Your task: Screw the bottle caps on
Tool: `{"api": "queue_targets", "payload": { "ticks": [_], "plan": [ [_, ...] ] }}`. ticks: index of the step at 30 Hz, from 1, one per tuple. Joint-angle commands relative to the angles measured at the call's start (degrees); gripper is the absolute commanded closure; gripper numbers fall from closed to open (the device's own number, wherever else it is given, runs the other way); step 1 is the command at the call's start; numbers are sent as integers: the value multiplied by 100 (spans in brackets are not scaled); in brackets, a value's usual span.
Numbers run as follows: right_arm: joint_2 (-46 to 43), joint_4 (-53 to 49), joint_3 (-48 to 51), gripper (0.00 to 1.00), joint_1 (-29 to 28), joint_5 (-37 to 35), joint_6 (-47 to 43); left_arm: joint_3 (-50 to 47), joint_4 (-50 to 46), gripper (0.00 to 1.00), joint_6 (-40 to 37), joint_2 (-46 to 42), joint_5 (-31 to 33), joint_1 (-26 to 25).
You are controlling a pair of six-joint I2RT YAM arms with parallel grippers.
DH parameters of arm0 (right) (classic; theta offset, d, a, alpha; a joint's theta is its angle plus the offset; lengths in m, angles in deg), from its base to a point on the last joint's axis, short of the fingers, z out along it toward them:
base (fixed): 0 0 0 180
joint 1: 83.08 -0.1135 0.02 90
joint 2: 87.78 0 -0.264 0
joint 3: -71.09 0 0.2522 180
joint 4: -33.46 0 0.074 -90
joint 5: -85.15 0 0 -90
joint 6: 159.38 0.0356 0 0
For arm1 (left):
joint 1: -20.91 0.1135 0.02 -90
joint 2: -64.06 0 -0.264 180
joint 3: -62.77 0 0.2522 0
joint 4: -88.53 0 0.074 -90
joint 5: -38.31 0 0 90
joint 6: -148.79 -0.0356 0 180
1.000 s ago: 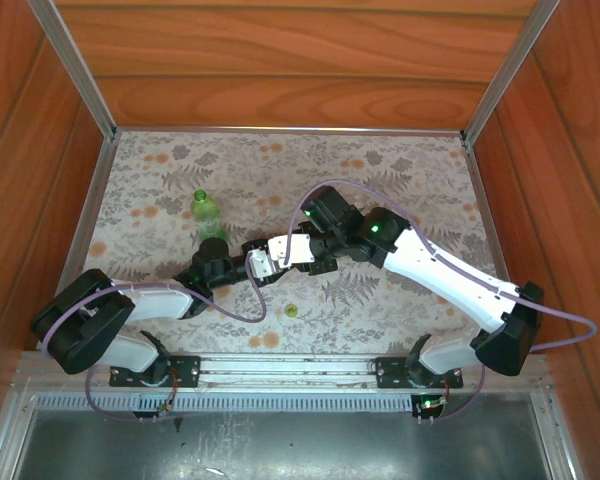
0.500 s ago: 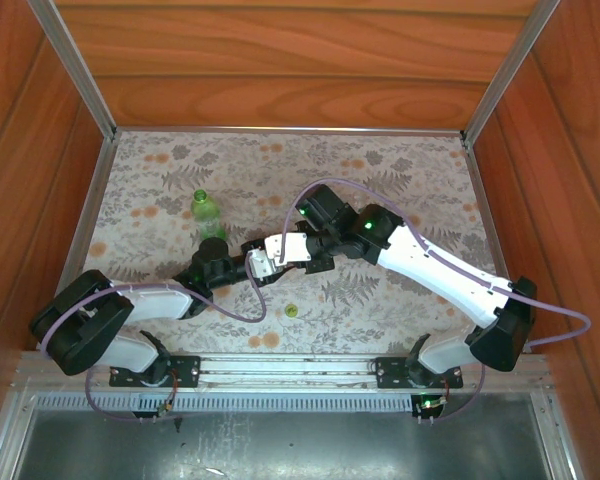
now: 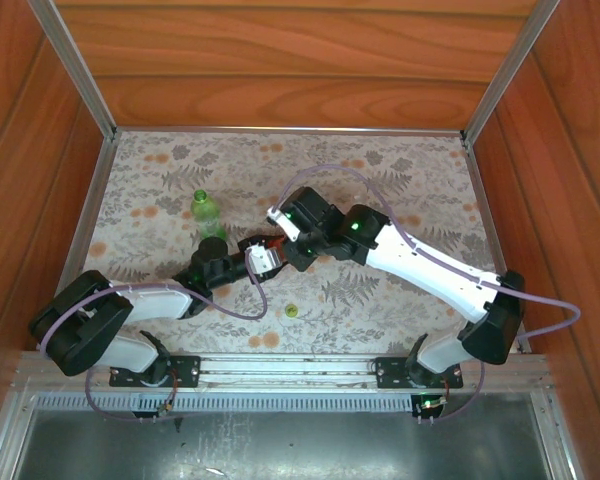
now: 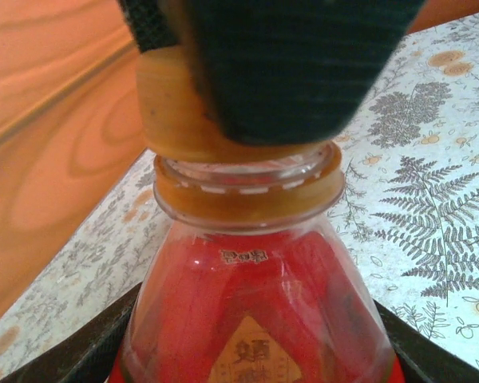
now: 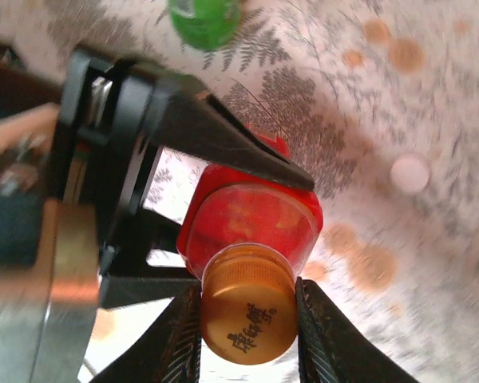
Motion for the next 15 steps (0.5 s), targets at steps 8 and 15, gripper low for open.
{"api": "queue_targets", "payload": {
  "ticks": [8, 15],
  "plan": [
    [38, 72, 18, 65, 13, -28, 952, -45, -419, 41, 36, 155, -230, -52],
    [-557, 302, 163, 43, 18, -267, -154, -120, -431, 41, 10, 66, -168, -51]
  ]
}}
